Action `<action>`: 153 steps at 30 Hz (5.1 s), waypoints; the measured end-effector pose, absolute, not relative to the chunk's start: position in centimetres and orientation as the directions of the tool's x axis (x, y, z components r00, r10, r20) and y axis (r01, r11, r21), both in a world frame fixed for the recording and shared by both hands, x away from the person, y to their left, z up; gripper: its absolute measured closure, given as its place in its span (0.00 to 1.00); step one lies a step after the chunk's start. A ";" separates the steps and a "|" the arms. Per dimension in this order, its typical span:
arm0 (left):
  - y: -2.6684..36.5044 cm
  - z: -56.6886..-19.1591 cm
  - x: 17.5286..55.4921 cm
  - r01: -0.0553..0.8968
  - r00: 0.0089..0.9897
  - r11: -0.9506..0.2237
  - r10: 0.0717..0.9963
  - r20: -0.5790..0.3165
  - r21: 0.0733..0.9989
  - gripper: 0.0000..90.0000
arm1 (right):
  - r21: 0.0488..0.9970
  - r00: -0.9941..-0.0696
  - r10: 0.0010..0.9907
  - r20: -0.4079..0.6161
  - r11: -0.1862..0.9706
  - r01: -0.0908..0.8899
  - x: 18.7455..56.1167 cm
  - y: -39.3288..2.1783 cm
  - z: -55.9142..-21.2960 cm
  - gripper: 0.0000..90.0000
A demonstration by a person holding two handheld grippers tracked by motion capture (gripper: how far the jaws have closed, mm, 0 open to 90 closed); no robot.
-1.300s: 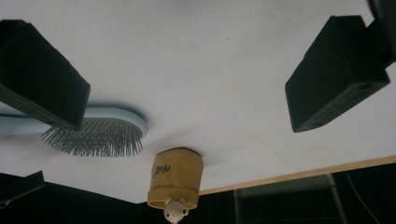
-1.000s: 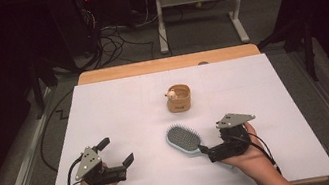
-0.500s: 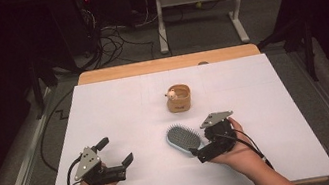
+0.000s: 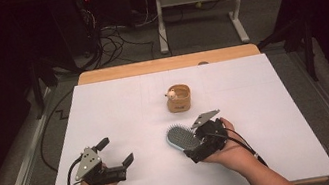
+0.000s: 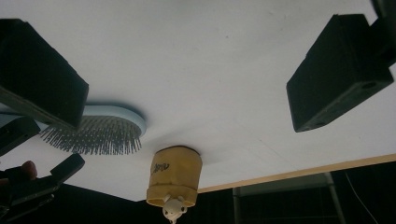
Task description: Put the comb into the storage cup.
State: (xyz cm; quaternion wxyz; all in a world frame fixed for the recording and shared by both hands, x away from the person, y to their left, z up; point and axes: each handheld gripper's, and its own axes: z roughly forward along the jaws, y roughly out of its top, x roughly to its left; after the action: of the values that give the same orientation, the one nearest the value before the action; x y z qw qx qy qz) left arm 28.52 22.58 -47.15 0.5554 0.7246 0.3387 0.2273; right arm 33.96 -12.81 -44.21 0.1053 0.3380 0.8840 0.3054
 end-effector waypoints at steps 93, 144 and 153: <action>22.6 -47.2 28.5 0.228 0.668 -0.144 0.743 -0.047 0.963 0.00 | 0.423 -0.788 0.615 -0.026 0.721 0.549 37.8 -8.4 -45.4 0.17; 22.8 -47.3 28.6 0.244 0.650 -0.125 0.757 -0.066 0.962 0.00 | 0.366 -0.799 0.601 -0.037 0.752 0.549 38.1 -7.6 -45.2 0.23; 22.7 -47.2 28.5 0.236 0.655 -0.134 0.753 -0.056 0.962 0.00 | 0.361 -0.798 0.601 -0.034 0.752 0.551 38.2 -7.6 -45.1 0.23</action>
State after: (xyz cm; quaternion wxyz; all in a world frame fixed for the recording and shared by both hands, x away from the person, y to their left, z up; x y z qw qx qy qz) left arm 28.51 22.66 -47.22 0.5602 0.7167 0.3452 0.2308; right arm 38.16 -7.58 -45.07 0.0740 0.3087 0.9331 0.1689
